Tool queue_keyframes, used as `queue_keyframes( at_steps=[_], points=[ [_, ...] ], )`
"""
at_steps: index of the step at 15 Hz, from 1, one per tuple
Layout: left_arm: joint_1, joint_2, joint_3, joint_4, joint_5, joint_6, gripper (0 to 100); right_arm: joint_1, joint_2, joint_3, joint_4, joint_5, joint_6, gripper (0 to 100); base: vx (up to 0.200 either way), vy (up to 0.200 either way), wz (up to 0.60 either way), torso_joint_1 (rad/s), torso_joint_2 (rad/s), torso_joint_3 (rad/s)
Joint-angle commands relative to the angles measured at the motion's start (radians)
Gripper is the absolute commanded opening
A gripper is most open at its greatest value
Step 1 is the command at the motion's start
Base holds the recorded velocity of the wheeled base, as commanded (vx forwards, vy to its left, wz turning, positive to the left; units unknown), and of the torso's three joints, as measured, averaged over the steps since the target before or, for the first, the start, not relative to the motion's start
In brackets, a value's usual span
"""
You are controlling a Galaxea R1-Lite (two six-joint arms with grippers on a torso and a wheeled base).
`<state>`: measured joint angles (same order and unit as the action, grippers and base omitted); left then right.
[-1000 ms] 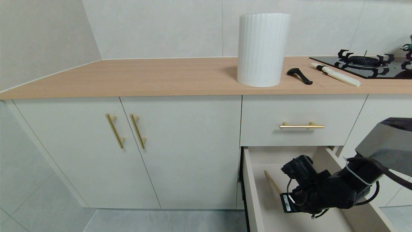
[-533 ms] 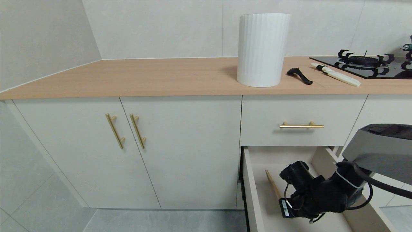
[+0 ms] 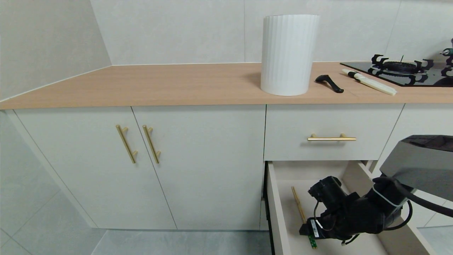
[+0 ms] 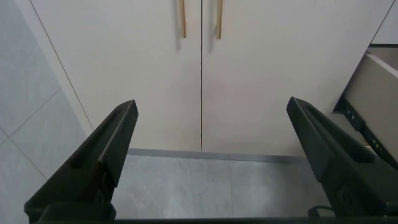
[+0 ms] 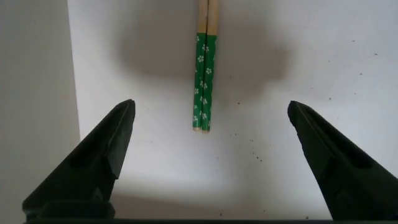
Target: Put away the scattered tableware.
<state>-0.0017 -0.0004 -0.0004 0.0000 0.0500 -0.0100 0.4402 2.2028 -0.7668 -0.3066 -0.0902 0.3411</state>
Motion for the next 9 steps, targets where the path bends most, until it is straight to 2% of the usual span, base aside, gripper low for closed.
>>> queue_keyframes(
  at_steps=[1, 3, 6, 9],
  points=[
    [0.0, 0.0, 0.0, 0.0, 0.001, -0.001, 100, -0.005, -0.133, 0.023, 0.006, 0.003, -0.002, 100, 0.0, 0.0, 0.0, 0.0, 0.0, 0.0],
    [0.0, 0.0, 0.0, 0.0, 0.001, -0.001, 100, -0.034, -0.265, 0.035, 0.023, 0.0, -0.011, 100, 0.0, 0.0, 0.0, 0.0, 0.0, 0.0],
    [0.0, 0.0, 0.0, -0.002, 0.001, -0.001, 100, -0.072, -0.442, 0.027, 0.124, 0.001, -0.045, 100, 0.0, 0.0, 0.0, 0.0, 0.0, 0.0],
    [0.0, 0.0, 0.0, 0.0, 0.001, -0.001, 100, -0.118, -0.67, 0.034, 0.158, 0.001, -0.131, 100, 0.0, 0.0, 0.0, 0.0, 0.0, 0.0]
  ],
)
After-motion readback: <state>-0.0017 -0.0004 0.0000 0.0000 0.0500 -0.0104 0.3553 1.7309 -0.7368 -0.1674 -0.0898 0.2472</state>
